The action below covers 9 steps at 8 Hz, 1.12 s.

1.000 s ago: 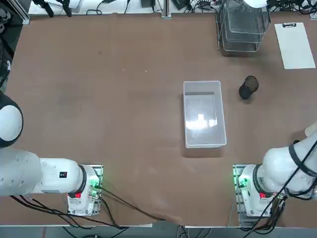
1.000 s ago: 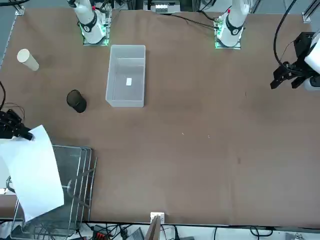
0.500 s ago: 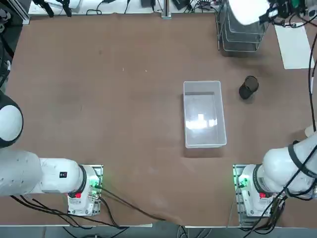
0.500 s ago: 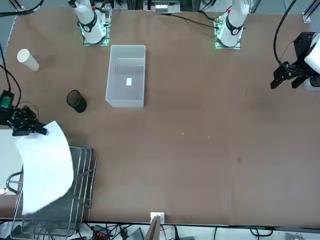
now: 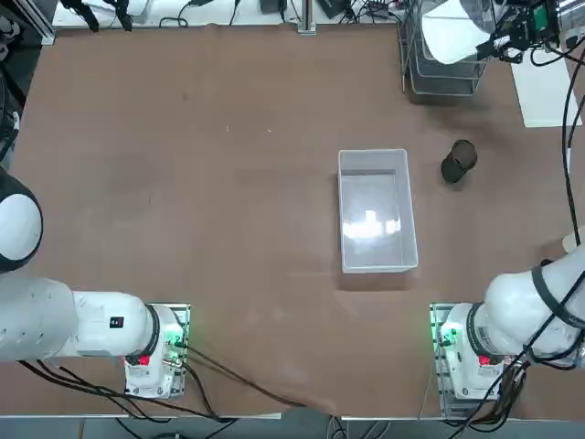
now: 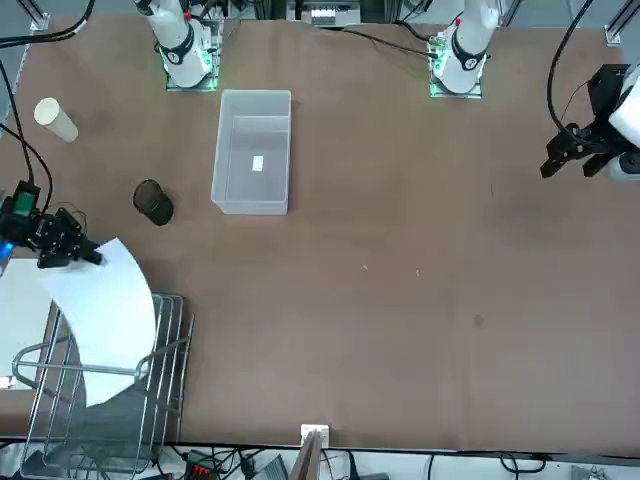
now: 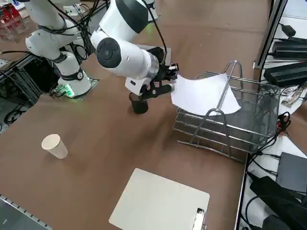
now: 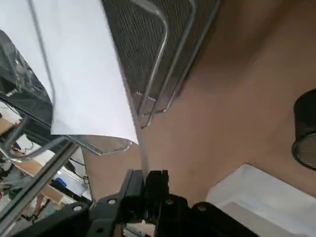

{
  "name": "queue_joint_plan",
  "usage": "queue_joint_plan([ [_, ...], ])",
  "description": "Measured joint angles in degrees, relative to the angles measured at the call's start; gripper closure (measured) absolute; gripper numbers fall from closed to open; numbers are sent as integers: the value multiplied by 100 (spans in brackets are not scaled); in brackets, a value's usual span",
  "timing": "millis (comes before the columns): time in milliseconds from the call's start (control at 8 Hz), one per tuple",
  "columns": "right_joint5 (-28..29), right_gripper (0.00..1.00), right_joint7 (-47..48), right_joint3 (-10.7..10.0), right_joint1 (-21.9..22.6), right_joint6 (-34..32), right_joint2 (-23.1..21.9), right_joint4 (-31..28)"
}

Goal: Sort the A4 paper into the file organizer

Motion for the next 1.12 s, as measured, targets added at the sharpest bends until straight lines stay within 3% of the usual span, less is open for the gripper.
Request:
queue_joint_plan([
  [500,451,99,632,66,55,996,9,-24],
  [875,557,99,1507,104,645,2243,159,-80],
  [1125,559,99,1956,114,1007,2694,232,-115],
])
